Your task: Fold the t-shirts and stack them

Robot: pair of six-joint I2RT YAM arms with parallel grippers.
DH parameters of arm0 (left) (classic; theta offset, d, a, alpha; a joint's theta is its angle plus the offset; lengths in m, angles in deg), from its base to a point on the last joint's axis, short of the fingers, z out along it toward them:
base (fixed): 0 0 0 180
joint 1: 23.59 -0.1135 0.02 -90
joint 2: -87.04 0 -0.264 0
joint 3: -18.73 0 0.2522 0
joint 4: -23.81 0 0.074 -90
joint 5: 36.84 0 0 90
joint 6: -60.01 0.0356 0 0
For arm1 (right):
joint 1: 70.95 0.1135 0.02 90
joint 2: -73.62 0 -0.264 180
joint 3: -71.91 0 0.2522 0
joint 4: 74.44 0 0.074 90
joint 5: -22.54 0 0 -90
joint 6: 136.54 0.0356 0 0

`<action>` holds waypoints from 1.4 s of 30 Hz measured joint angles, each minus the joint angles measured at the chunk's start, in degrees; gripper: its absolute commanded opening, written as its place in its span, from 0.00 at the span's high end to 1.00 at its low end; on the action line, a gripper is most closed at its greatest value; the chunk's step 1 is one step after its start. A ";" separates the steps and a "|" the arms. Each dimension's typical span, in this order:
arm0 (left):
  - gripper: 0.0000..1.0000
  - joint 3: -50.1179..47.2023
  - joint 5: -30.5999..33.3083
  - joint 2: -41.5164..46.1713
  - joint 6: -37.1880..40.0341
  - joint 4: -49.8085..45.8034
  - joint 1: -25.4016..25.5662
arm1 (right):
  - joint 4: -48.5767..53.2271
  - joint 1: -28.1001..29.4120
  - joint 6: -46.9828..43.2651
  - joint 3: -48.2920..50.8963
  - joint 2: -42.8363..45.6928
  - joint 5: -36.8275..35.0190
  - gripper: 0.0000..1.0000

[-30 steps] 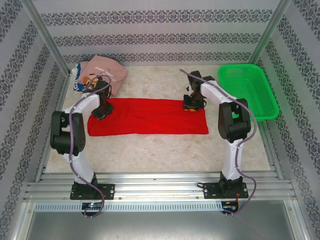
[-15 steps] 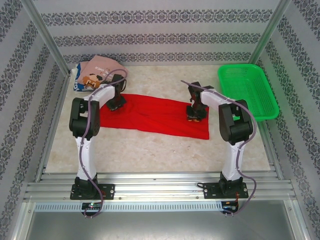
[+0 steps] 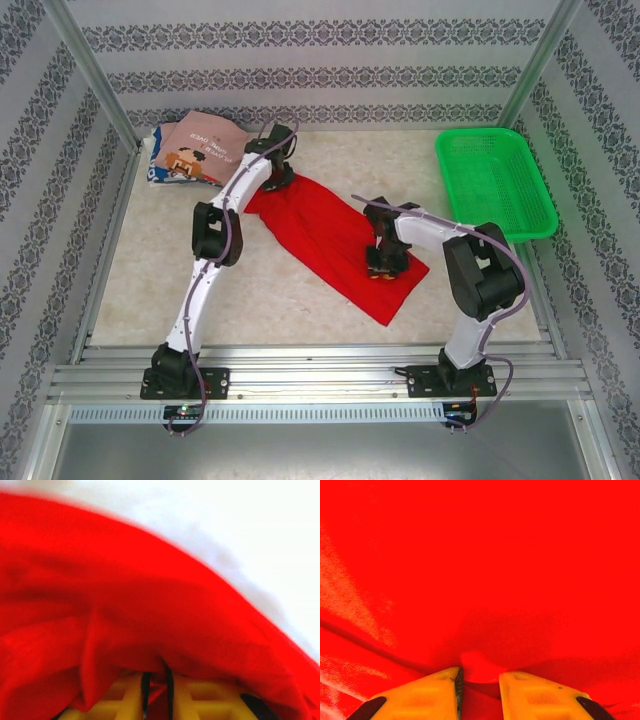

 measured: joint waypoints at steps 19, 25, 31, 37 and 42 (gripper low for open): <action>0.23 1.49 -21.68 -1.64 1.22 14.29 3.34 | -0.37 7.06 8.72 -0.04 6.12 10.64 0.53; 0.16 0.48 -20.41 5.73 1.49 12.98 -3.06 | 0.76 3.63 7.52 -6.51 12.46 9.18 0.48; 0.34 0.33 -15.32 16.41 3.13 8.63 -8.09 | 0.61 -2.86 3.74 -13.40 6.64 8.70 0.51; 0.50 -8.20 -13.88 18.01 3.98 7.61 -6.29 | 1.01 -5.88 -2.01 -29.31 -8.28 8.76 0.53; 0.54 -10.58 -12.20 12.61 3.61 3.37 -4.83 | 0.11 -6.62 -2.91 -39.60 -15.45 10.25 0.53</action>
